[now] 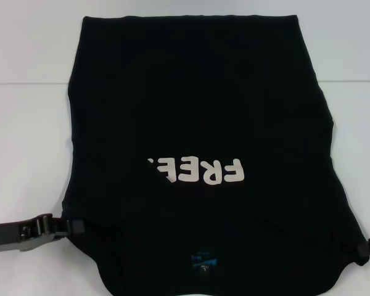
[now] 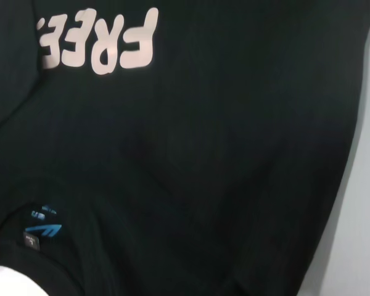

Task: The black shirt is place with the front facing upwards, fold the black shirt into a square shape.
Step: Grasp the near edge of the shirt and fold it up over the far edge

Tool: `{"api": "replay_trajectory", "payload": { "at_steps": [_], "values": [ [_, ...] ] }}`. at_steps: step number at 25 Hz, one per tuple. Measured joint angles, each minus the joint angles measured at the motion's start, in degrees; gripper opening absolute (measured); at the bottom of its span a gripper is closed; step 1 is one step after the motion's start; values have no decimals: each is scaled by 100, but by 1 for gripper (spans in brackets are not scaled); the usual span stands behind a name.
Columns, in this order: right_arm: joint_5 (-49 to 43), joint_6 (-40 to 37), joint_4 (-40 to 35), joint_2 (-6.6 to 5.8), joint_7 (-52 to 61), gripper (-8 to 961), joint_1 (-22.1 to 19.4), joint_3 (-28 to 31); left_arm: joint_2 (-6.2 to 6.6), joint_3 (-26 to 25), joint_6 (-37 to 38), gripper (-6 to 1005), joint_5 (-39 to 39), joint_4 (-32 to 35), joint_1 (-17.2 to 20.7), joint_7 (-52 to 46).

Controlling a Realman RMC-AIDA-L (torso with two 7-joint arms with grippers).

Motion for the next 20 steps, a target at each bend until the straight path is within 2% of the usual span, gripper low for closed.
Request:
{"api": "replay_trajectory", "payload": {
  "at_steps": [15,20],
  "values": [
    [31,-7,49,-7,-59,21,34,88,18,0,14,20,-19,0,-9,5],
    [85,-27,41,-43,-37,26,24,176,13,0,11,20,-19,0,-9,15]
  ]
}}
